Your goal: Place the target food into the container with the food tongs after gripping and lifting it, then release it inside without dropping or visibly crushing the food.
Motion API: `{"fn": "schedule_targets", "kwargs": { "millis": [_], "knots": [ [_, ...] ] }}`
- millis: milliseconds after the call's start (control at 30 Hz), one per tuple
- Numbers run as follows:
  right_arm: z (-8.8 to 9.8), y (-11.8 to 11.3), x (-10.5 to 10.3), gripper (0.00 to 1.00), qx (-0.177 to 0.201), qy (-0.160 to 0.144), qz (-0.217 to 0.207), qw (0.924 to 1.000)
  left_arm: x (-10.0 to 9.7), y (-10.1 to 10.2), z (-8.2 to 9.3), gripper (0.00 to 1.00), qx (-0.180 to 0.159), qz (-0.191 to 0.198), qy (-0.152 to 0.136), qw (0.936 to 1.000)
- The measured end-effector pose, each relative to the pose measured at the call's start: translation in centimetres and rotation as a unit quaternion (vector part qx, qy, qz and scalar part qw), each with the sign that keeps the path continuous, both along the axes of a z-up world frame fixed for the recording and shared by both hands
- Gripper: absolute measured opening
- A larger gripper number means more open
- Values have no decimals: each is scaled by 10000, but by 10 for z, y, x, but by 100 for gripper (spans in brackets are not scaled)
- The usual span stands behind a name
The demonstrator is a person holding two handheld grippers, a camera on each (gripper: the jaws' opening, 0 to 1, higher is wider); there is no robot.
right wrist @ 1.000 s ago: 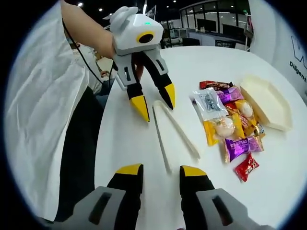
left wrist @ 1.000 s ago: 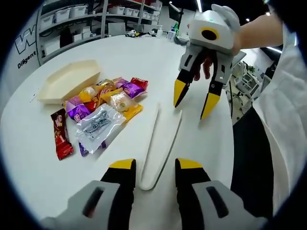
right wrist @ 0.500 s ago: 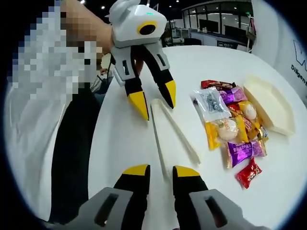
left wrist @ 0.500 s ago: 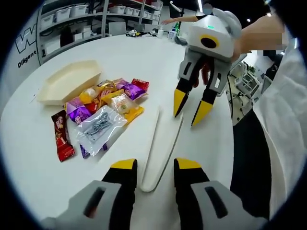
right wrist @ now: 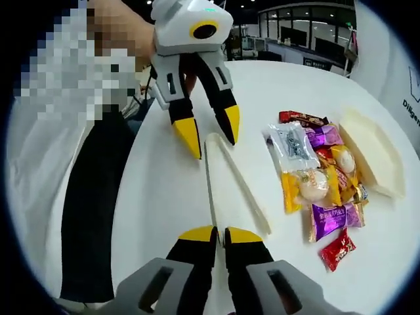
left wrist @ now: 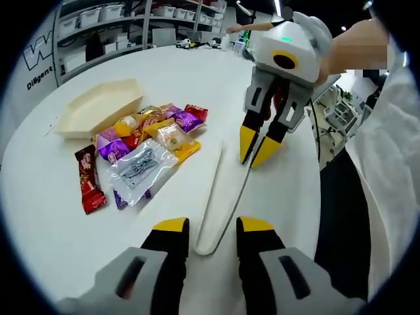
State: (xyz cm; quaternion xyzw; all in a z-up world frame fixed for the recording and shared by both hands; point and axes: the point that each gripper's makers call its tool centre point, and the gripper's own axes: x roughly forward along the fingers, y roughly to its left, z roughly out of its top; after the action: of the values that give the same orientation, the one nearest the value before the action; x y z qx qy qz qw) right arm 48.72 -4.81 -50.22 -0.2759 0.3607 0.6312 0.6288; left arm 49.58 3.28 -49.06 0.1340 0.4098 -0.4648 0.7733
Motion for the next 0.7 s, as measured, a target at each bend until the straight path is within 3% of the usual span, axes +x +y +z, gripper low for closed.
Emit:
{"fn": "schedule_targets", "kwargs": {
  "millis": [333,400,700],
  "knots": [
    [-1,0,-1,0,32,32,26,10000,1,1,-1,27,-5,46,5,10000],
    [-1,0,-3,0,77,-24,187,9998,1,1,0,27,-7,38,5,10000],
    [7,3,-8,0,422,269,64,9987,5,4,2,29,-44,130,-47,9999]
  ]
}}
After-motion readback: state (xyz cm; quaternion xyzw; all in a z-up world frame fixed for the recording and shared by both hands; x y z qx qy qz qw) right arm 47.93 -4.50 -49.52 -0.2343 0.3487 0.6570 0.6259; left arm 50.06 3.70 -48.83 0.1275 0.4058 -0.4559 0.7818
